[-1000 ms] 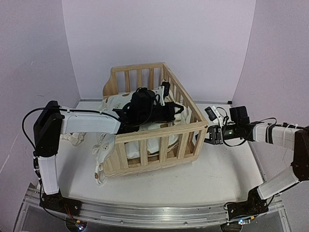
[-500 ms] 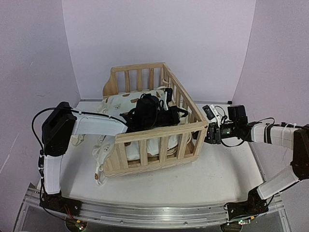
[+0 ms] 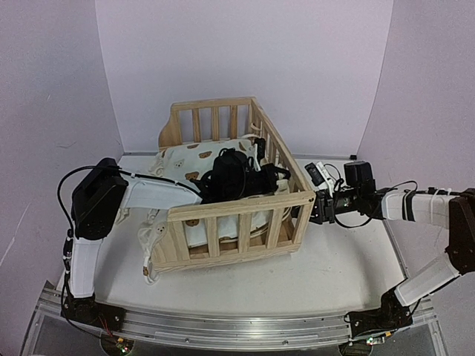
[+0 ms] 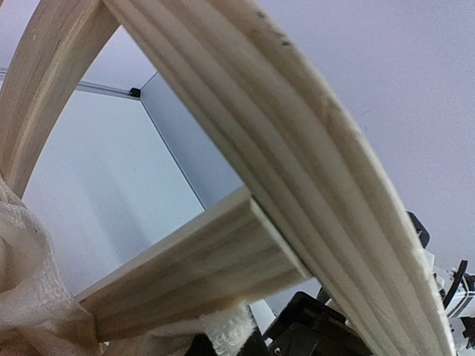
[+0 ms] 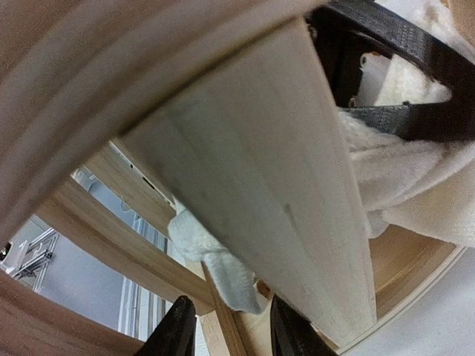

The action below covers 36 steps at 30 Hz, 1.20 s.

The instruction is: Set up the pet bed

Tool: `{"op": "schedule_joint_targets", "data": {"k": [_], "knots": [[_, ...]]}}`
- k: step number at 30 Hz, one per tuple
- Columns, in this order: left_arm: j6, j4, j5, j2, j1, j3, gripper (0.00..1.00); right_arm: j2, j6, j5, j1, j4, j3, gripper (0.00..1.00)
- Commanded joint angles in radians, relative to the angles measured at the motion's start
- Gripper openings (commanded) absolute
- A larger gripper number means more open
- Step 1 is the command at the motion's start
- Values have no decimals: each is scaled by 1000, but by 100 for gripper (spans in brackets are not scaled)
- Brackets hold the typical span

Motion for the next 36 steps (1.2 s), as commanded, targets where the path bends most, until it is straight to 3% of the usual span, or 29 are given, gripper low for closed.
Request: {"op": "schedule_joint_targets", "data": {"k": [1,6,11,15,18,20,22,26,30,33,36], "knots": [[-15,82,-32,16,0,65,0,-2,4,-67,23,21,35,41],[-42,85,-26,18,-1,54,0,-3,9,-7,44,27,49,37],[-64,96,-8,-6,-1,29,0,-15,29,108,71,59,43,40],[-59,102,7,-23,-2,13,0,-27,54,152,79,63,38,23],[-59,105,3,-42,-1,-12,0,-58,110,164,79,66,28,4],[-54,107,14,-46,-2,-16,0,-89,154,204,81,62,13,0],[-43,106,30,-45,-1,-15,0,-129,151,260,82,-21,18,0],[-21,104,75,-50,-1,-31,0,-191,101,429,82,-389,108,0],[-2,104,115,-51,-1,-52,0,-260,86,616,82,-597,172,0],[2,104,154,-37,-1,-48,0,-258,79,755,82,-752,268,0],[6,99,173,-31,-1,-44,0,-214,78,791,82,-900,369,0]]}}
